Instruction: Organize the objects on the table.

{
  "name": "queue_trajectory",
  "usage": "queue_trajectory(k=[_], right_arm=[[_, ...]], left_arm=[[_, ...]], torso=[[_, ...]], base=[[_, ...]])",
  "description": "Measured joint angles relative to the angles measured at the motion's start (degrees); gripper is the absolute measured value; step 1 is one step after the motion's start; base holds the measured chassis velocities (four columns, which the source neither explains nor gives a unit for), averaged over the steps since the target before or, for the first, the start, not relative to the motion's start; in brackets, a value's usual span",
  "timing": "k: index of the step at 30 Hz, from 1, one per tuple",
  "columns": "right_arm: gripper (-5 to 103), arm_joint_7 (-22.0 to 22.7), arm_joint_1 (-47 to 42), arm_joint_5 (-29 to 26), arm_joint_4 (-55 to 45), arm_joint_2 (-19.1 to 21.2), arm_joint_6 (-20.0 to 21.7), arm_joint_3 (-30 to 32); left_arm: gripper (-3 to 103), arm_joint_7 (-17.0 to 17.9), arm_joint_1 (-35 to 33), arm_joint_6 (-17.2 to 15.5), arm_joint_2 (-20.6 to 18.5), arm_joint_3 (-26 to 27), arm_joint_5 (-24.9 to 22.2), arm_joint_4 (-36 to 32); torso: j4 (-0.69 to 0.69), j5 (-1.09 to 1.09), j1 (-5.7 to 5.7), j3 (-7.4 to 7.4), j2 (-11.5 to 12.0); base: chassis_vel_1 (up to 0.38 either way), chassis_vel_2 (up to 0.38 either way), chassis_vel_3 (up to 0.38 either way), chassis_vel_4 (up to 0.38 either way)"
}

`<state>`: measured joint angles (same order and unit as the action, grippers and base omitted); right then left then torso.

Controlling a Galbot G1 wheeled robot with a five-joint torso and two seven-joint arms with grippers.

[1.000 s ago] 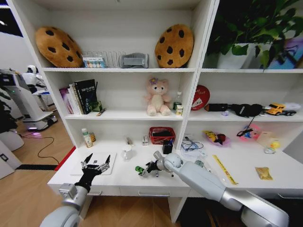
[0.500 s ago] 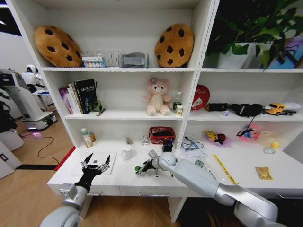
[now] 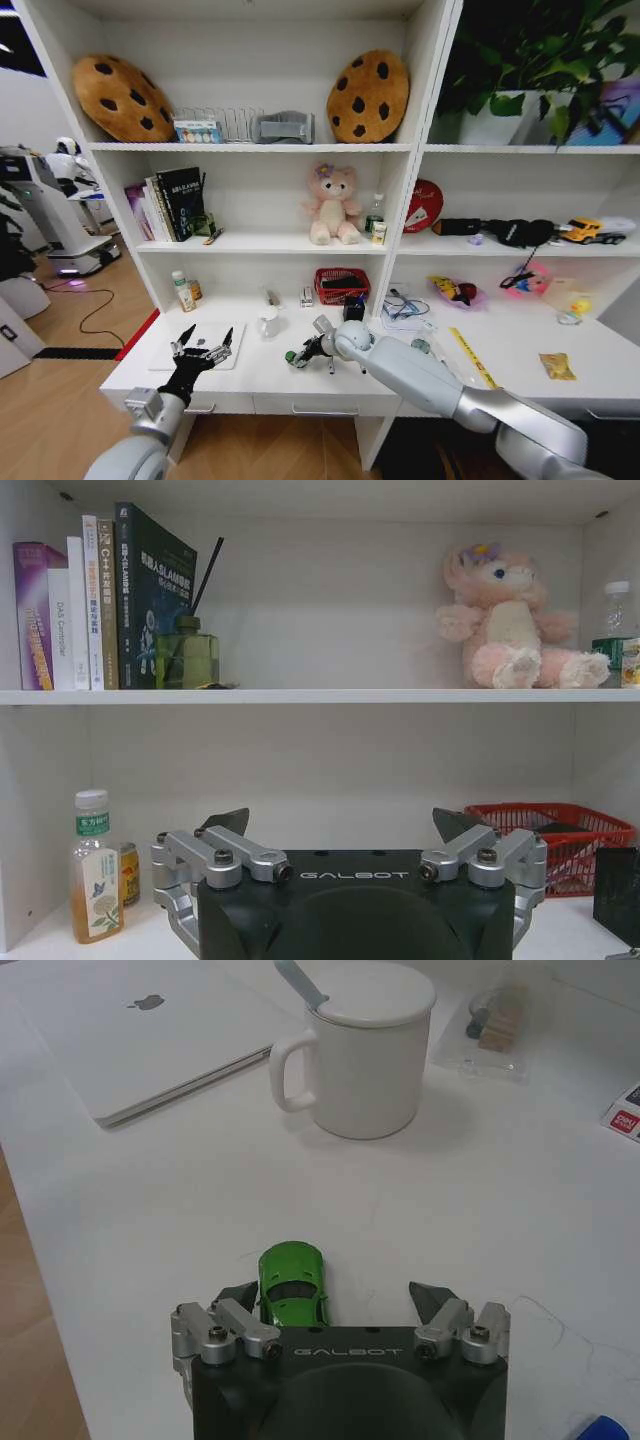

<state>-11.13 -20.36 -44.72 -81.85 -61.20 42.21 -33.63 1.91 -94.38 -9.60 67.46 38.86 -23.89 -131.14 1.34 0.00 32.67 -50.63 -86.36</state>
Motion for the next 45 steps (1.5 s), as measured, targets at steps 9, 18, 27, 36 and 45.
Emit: queue_trajectory(k=[9, 18, 27, 36, 45], right_arm=[[71, -0.8, 0.8, 2.0, -1.2, -0.1, 0.0, -1.5], [71, -0.5, 1.0, 2.0, -1.7, 0.1, -0.1, -2.1], [68, -0.4, 0.9, 1.8, -1.6, -0.4, -0.1, -2.5], [61, -0.2, 0.5, 1.8, -1.2, -1.2, -0.1, -2.7], [57, 0.0, 0.1, 1.8, -1.9, 0.5, -0.2, -2.4]], left_arm=[[100, 0.0, 0.0, 0.0, 0.0, 0.0, 0.0, 0.0], [100, 0.0, 0.0, 0.0, 0.0, 0.0, 0.0, 0.0], [100, 0.0, 0.0, 0.0, 0.0, 0.0, 0.0, 0.0], [100, 0.0, 0.0, 0.0, 0.0, 0.0, 0.0, 0.0], [100, 0.0, 0.0, 0.0, 0.0, 0.0, 0.0, 0.0]], torso=[[-0.01, 0.00, -0.01, 0.00, 0.0], [-0.01, 0.00, -0.01, 0.00, 0.0], [-0.01, 0.00, -0.01, 0.00, 0.0], [-0.01, 0.00, -0.01, 0.00, 0.0], [-0.01, 0.00, -0.01, 0.01, 0.0]], base=[[0.000, 0.000, 0.000, 0.000], [0.000, 0.000, 0.000, 0.000], [0.000, 0.000, 0.000, 0.000], [0.000, 0.000, 0.000, 0.000], [0.000, 0.000, 0.000, 0.000]])
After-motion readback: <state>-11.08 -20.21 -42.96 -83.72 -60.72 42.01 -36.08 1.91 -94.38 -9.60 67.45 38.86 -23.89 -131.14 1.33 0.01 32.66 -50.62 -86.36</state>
